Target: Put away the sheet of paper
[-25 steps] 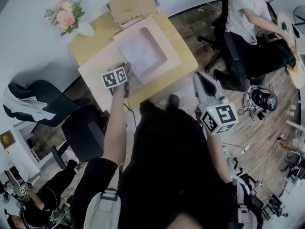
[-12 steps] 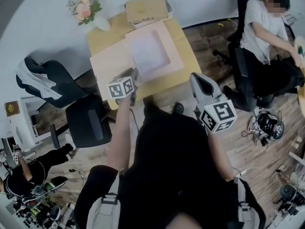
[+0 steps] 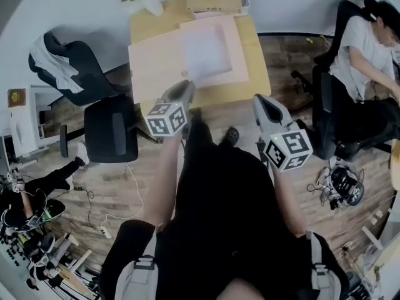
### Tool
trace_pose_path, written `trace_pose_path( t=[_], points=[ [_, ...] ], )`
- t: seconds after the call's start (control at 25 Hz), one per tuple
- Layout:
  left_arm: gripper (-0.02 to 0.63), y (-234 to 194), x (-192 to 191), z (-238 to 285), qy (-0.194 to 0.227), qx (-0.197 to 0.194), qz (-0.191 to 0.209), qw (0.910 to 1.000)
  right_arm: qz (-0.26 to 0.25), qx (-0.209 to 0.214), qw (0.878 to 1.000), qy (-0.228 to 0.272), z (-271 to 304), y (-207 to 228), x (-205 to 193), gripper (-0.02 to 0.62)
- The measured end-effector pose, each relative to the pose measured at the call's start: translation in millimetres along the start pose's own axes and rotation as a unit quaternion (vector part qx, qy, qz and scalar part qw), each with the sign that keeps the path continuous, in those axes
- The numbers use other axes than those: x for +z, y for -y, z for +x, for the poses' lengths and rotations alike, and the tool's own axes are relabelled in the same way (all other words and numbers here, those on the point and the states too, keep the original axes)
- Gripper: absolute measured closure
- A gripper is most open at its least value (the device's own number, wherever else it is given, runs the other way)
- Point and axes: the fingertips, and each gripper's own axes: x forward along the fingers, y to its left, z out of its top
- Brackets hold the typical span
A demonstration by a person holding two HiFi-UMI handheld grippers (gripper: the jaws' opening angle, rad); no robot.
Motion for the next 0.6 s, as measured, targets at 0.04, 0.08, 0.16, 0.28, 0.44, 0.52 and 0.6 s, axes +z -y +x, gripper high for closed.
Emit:
trace_pose_path(
  t=[0.04,0.08,0.16,0.28,0.44,0.52,0.6],
  points=[
    [0.537,5,3,-7,0.007,-0.001,0.001,1.0,-0.001,0.004,1.0,-0.003,1,-2,-2,0.592],
    [0.537,8,6,-14,0.013,0.0,0.002,0.9999,-0.003,0.009,1.0,-0.006,2,-5,-4,0.593],
    [0.539,14,11,-29,0.024,0.0,0.004,0.9997,-0.006,0.016,1.0,-0.01,4,-11,-6,0.592],
    [0.545,23,25,-47,0.047,-0.001,0.011,0.9988,-0.012,0.025,1.0,-0.01,9,-18,-6,0.593],
    [0.557,35,42,-71,0.075,-0.013,0.027,0.9967,-0.024,0.031,0.999,-0.006,14,-35,-6,0.594],
    [0.565,37,44,-76,0.08,-0.019,0.034,0.9961,-0.036,0.038,0.999,-0.003,16,-48,-4,0.594],
    [0.569,40,47,-77,0.084,-0.023,0.035,0.9956,-0.048,0.048,0.998,0.0,18,-59,0,0.592]
  ],
)
